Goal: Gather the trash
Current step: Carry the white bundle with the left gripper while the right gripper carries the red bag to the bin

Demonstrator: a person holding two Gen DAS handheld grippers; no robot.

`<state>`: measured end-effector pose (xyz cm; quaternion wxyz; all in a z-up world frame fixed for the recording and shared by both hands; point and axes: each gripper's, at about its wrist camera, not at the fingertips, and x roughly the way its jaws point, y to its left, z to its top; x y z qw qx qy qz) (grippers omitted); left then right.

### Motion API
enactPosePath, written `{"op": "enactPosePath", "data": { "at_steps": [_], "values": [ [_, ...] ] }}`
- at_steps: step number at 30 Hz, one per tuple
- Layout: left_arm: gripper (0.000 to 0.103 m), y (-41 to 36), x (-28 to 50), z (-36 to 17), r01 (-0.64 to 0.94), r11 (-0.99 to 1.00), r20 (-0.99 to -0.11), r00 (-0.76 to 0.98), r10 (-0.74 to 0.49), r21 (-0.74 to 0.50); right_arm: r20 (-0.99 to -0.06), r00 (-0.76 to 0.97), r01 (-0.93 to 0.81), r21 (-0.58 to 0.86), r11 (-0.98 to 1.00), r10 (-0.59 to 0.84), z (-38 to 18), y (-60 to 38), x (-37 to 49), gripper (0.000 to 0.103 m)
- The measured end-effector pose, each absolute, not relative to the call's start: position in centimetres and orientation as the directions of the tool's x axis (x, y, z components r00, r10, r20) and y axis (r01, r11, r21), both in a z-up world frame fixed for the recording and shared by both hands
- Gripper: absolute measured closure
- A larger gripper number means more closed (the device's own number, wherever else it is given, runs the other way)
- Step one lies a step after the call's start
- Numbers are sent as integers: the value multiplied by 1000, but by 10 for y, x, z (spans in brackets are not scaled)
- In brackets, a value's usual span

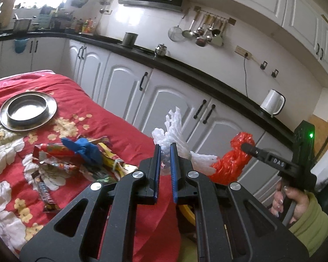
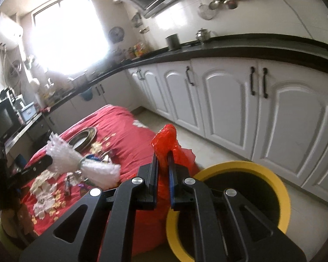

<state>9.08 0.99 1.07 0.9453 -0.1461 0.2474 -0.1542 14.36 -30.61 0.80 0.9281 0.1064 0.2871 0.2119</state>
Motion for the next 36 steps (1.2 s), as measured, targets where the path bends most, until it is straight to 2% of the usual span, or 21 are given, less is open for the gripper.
{"op": "enactPosePath", "data": {
  "at_steps": [20,36],
  "values": [
    [98,-68,97,-3,366,895,-477,757,-446,-256,-437,856,-161,280,946,275,9,-375,130,95],
    [98,-143,109,-33,502,850,-565,660,-496,-160,-450,870,-74,287,955,202,-9,-405,136,95]
  ]
}}
